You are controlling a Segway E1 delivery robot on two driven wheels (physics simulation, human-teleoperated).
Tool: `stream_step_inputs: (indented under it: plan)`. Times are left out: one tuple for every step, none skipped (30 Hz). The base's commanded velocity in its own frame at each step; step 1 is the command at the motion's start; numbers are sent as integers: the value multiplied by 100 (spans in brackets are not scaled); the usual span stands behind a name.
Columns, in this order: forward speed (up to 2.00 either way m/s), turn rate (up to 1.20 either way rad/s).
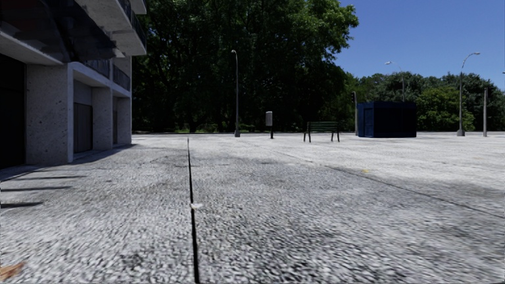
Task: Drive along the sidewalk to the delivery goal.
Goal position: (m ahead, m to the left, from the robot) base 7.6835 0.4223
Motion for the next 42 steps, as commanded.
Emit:
stream_step_inputs:
  plan:
    - [200, 0]
    - [200, 0]
    - [200, 0]
    - [200, 0]
    - [200, 0]
    - [200, 0]
    - [200, 0]
    - [200, 0]
    - [200, 0]
    - [200, 0]
    - [200, 0]
    - [200, 0]
    - [200, 7]
    - [200, 14]
    - [200, 14]
    - [200, 17]
    - [200, 19]
    - [200, 19]
    - [200, 20]
    - [200, 20]
    - [200, 26]
    - [200, 30]
    - [200, 31]
    - [200, 31]
    - [200, 31]
    - [200, 32]
    - [200, 32]
    - [200, 32]
    - [200, 32]
    - [200, 32]
    - [200, 32]
    - [200, 28]
    - [200, 0]
    - [200, 0]
    - [200, 0]
    - [200, 0]
    - [200, 0]
    - [200, 0]
    - [200, 0]
    - [200, 0]
    - [200, 0]
    - [200, 0]
